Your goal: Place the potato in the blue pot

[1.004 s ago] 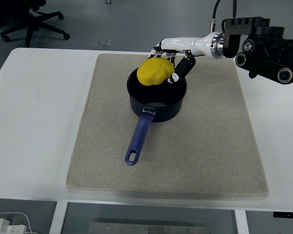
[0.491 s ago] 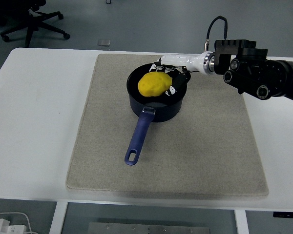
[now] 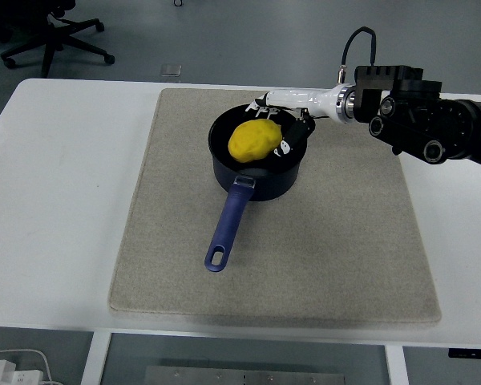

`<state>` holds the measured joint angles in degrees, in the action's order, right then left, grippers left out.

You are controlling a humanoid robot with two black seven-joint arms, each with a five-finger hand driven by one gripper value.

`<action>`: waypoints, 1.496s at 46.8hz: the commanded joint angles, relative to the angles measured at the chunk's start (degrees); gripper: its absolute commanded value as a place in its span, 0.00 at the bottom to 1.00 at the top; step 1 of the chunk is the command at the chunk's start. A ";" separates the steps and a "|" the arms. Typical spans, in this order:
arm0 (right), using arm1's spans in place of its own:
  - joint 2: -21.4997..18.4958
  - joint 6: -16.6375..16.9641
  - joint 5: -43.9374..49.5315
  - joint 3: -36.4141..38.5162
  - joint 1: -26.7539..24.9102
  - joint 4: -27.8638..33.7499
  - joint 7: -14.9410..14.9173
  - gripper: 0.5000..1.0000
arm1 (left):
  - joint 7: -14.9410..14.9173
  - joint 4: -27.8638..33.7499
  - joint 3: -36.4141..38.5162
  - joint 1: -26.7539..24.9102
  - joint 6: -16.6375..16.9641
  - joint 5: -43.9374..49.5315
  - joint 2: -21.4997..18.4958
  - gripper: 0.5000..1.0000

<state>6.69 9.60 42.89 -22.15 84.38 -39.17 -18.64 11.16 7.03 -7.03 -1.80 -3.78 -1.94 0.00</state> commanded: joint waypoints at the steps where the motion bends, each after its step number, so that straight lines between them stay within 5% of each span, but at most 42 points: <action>1: 0.08 -0.37 0.00 -0.08 0.09 0.06 0.00 0.89 | 0.00 0.00 0.00 0.04 0.00 0.00 0.00 0.99; 11: 1.04 -0.02 -0.35 5.62 0.44 0.06 0.00 0.89 | 0.00 0.00 0.08 -0.04 0.00 0.00 0.00 0.99; 26: 9.39 0.68 -2.27 20.65 -0.44 0.06 0.09 0.89 | 0.00 0.00 0.00 -0.04 0.00 0.00 0.00 0.99; 46: 20.99 2.00 -35.49 23.12 -8.52 0.15 0.44 0.89 | 0.00 0.00 0.00 0.04 0.00 0.00 0.00 0.99; 61: 21.08 1.38 -57.20 23.91 -16.08 1.82 0.44 0.89 | 0.00 0.00 0.00 -0.04 0.00 0.00 0.00 0.99; 70: 20.29 1.21 -61.08 32.78 -22.67 1.91 0.44 0.89 | 0.00 0.00 0.00 0.04 0.00 0.00 0.00 0.99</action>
<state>27.46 10.82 -17.67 6.93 64.44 -37.25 -18.21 11.16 7.03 -7.01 -1.80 -3.78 -1.93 0.00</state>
